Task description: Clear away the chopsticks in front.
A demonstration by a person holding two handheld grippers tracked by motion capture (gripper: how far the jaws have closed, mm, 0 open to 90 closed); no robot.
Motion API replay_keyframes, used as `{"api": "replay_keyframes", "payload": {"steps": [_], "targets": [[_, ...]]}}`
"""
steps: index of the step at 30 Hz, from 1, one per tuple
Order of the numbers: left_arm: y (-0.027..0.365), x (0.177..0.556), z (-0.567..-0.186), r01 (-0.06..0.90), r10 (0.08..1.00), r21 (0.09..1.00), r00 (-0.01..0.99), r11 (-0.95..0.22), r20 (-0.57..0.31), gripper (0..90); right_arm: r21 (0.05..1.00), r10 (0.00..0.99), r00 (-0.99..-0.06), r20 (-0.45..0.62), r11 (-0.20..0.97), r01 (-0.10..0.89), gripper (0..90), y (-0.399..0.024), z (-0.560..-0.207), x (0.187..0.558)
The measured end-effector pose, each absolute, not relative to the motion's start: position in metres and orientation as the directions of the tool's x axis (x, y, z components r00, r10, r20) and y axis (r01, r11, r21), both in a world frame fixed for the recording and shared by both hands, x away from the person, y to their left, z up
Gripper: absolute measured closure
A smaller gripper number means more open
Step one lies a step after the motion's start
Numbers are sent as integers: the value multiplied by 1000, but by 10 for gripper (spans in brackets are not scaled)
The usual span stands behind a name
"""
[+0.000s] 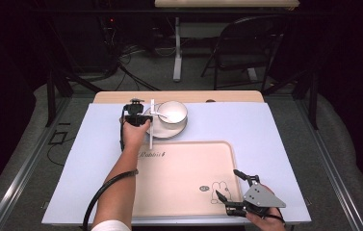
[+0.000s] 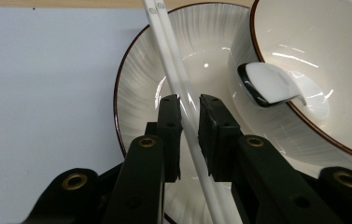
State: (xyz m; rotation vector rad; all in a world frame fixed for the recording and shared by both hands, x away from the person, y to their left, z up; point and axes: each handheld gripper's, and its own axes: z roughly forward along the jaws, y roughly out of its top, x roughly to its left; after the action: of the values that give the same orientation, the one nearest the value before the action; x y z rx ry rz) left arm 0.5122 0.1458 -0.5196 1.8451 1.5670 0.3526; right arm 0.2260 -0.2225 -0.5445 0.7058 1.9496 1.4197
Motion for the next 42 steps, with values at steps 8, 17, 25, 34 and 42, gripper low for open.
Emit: {"api": "replay_keyframes", "payload": {"steps": [8,17,25,34,42], "targets": [[145,517,-525,786,955,617,203,-28,-215,785,959,727,-666,-166,277,63,135,-223,-545,226],[145,525,-526,836,961,548,162,-14,-223,797,959,726,-668,-164,275,64,135,-222,-544,225],[146,528,-527,855,958,518,129,23,-256,824,960,725,-669,-163,274,63,135,-222,-544,225],[151,529,-527,864,954,499,92,67,-286,846,960,724,-669,-165,274,60,135,-222,-544,225],[156,527,-522,852,954,517,81,84,-290,846,959,723,-670,-166,276,59,135,-222,-544,225]]}}
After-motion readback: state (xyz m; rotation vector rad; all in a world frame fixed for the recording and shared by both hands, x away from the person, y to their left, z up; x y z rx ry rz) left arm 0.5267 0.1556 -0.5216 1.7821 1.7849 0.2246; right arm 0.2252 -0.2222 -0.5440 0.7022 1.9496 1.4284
